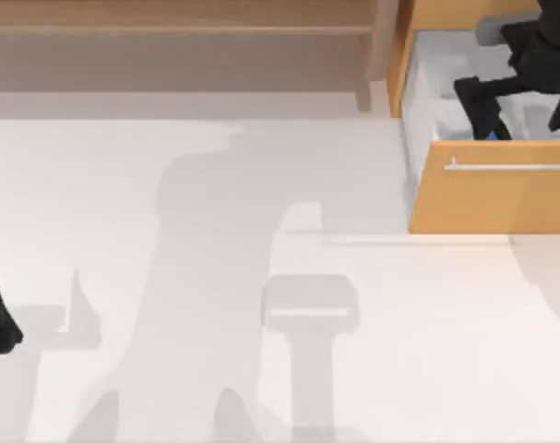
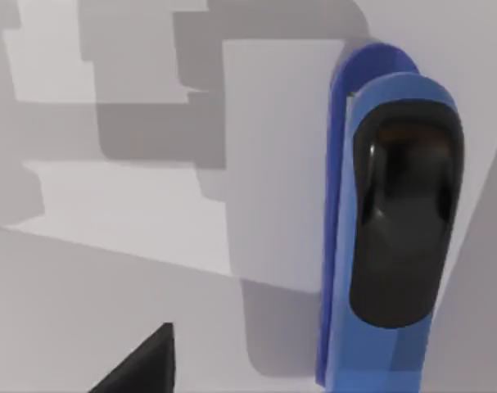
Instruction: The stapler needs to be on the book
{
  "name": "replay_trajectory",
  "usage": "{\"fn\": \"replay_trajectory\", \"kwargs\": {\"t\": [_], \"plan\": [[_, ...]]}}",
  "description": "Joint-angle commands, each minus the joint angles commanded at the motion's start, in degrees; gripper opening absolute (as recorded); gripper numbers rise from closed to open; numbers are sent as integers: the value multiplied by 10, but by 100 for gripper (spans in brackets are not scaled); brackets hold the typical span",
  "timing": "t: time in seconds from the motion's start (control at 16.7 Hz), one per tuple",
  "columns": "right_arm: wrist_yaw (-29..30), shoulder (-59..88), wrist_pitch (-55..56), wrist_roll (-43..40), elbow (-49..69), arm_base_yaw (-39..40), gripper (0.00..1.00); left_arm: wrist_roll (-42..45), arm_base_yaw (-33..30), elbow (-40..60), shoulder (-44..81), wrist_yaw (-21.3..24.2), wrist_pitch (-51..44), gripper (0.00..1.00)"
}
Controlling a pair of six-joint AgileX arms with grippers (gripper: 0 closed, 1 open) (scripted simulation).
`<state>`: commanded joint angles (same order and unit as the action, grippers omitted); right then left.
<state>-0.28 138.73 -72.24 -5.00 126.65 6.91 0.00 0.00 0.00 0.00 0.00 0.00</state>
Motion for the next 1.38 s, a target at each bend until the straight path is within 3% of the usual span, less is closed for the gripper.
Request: {"fn": "replay_trajectory", "kwargs": {"t": [0.84,1.38], "plan": [[6,-168,-142,68,-26,73,100,0,0,0,0,0,0,100],[1,-86,-46,21,-37,23,100,0,0,0,0,0,0,100]]}}
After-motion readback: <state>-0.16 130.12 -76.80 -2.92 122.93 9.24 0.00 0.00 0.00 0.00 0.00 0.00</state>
